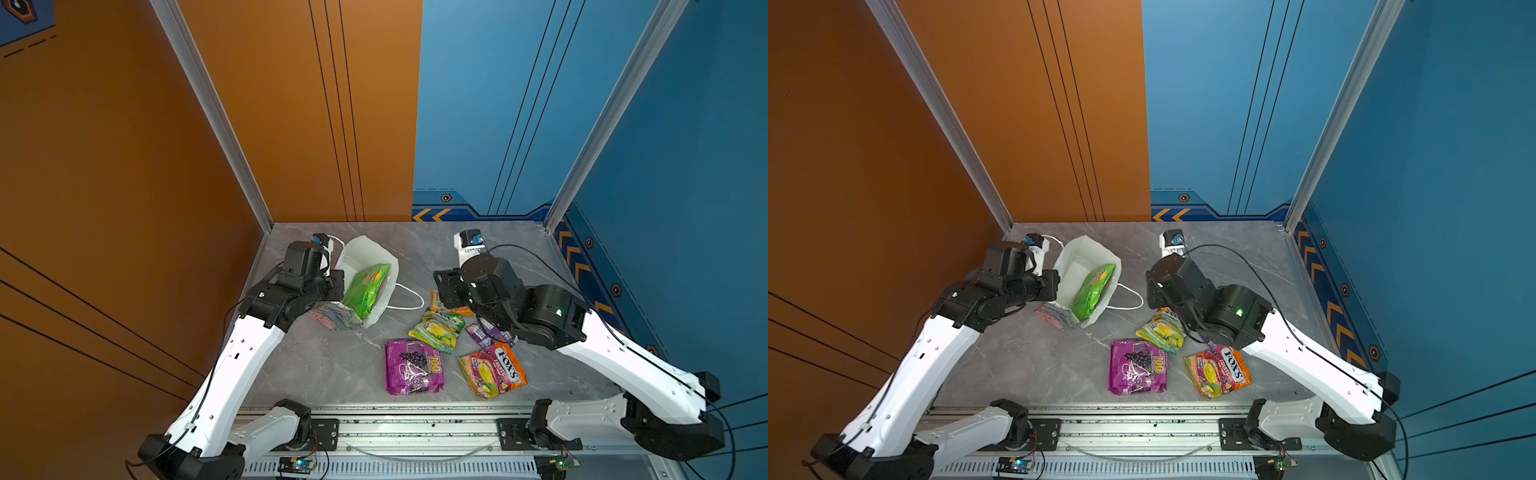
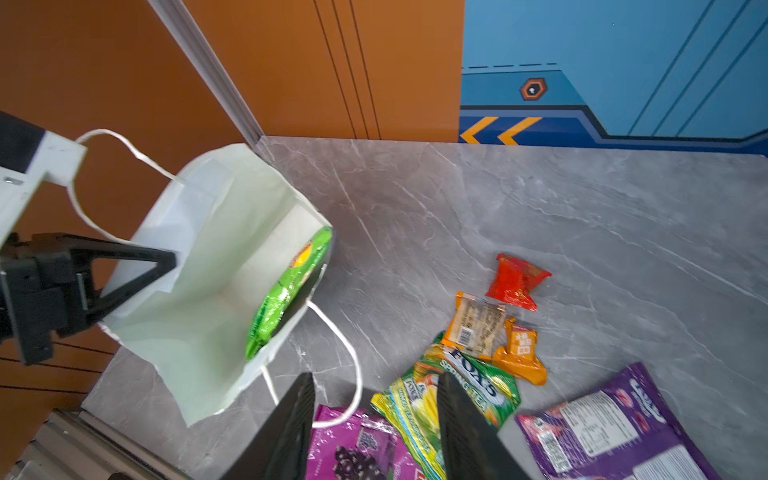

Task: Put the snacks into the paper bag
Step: 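Open the right gripper and move it toward the orange Fox's candy bag, then lower the right gripper onto the orange Fox's Fruits bag and grasp it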

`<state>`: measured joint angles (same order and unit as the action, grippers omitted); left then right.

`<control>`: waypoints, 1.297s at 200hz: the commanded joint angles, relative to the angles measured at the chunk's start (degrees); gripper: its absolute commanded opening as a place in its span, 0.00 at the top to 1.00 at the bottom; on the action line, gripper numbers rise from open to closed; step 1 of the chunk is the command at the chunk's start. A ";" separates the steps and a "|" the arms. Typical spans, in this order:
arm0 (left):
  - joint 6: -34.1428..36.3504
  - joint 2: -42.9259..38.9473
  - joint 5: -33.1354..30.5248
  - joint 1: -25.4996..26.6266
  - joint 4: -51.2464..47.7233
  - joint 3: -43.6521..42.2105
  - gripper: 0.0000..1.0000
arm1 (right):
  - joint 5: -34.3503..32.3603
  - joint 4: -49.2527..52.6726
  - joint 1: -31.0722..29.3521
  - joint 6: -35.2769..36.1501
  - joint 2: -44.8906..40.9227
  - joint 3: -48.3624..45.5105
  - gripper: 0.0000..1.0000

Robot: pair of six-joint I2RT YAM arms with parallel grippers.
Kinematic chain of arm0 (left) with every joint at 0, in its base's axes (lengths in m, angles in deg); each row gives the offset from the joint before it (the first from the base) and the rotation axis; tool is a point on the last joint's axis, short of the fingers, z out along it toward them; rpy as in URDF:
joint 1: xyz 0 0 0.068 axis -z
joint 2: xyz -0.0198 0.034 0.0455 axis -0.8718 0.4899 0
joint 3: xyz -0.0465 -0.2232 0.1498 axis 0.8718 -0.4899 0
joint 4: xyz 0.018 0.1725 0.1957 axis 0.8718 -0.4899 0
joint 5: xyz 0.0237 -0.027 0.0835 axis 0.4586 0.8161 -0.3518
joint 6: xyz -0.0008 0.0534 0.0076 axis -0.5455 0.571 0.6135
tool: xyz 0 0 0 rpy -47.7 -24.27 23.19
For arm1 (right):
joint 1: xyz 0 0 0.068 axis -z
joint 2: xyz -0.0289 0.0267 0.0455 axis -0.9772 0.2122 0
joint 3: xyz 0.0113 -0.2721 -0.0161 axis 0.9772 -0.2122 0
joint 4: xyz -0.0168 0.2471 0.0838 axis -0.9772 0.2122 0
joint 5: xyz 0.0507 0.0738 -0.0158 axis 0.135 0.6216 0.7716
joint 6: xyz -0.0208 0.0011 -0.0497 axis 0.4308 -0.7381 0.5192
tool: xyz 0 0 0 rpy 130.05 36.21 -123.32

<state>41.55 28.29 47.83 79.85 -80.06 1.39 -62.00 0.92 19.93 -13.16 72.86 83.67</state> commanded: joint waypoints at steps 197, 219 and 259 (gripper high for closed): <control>0.28 -1.26 -3.88 -0.11 0.61 -0.83 1.00 | 6.90 0.52 4.28 -24.55 -19.82 -45.95 0.32; 0.28 -1.17 -3.69 0.02 0.58 -0.90 1.00 | 7.11 8.30 10.05 -19.93 -19.61 -46.37 0.26; 0.33 -1.09 -3.88 0.08 0.40 -0.90 1.00 | 15.29 6.99 22.75 -16.21 -25.08 -52.74 0.25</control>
<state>41.55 28.20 45.34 79.83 -80.06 0.76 -52.01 4.96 37.26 -32.90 50.94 34.54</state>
